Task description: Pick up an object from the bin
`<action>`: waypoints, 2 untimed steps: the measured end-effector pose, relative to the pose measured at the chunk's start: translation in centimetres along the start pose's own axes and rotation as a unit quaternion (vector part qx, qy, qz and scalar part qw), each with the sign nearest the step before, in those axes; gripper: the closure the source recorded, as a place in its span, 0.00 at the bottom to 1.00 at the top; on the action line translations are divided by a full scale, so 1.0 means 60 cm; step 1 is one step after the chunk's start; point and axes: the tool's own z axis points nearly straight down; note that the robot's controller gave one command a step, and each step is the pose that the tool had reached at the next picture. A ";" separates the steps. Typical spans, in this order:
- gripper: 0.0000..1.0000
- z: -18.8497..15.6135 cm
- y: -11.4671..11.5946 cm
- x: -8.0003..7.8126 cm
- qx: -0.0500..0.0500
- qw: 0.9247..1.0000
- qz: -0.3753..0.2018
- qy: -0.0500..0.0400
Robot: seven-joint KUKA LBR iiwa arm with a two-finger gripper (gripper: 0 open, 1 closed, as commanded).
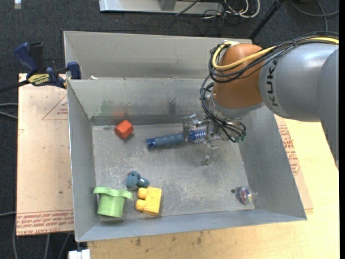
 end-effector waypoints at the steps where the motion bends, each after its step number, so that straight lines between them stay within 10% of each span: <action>1: 0.00 0.037 0.050 -0.062 0.003 1.000 -0.009 -0.004; 2: 1.00 0.036 0.048 -0.060 0.003 1.000 -0.007 -0.003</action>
Offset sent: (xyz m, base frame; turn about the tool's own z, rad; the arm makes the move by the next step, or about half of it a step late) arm 0.0224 0.0394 -0.0213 -0.0141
